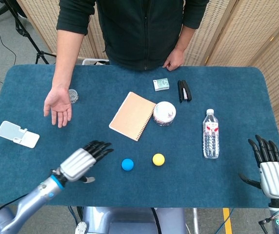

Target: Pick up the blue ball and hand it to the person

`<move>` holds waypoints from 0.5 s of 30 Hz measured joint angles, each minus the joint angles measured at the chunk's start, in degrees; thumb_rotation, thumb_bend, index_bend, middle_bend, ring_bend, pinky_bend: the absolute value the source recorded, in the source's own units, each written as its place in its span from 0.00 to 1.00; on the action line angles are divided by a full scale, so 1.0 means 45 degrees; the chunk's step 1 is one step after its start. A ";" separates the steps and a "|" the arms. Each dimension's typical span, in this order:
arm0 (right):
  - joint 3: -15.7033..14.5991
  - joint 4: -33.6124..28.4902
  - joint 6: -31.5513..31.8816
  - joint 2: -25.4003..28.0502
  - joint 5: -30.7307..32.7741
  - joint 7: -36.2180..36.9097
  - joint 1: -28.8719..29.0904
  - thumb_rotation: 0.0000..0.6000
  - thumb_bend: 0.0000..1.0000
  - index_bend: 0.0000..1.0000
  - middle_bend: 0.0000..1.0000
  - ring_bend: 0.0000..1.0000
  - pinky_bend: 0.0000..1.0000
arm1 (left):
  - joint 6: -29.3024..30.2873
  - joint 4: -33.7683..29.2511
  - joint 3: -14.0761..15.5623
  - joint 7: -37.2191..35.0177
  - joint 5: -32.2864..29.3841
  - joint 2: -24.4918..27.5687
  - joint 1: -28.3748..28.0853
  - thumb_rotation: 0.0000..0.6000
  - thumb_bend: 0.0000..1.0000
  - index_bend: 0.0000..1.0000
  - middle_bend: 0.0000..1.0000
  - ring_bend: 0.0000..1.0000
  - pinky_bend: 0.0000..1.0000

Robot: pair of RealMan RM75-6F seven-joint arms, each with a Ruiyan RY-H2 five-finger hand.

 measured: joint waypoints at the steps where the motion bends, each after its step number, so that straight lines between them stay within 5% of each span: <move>1: 0.0000 0.0019 -0.0032 -0.0008 0.0029 -0.0002 0.0007 1.00 0.00 0.00 0.00 0.00 0.00 | -0.0169 0.0081 -0.0088 0.0309 -0.0251 -0.0362 -0.0153 1.00 0.00 0.14 0.09 0.05 0.21; 5: 0.0012 0.0049 -0.0076 -0.0030 0.0065 0.0011 0.0033 1.00 0.00 0.00 0.00 0.00 0.00 | -0.0714 0.0596 -0.0413 0.1860 -0.1577 -0.1908 -0.0743 1.00 0.00 0.20 0.17 0.11 0.27; 15: 0.0021 0.0080 -0.0275 0.0012 0.0232 0.0152 0.0080 1.00 0.00 0.00 0.00 0.00 0.00 | -0.0918 0.2191 -0.0689 0.4850 -0.4478 -0.4799 -0.1704 1.00 0.00 0.29 0.18 0.14 0.30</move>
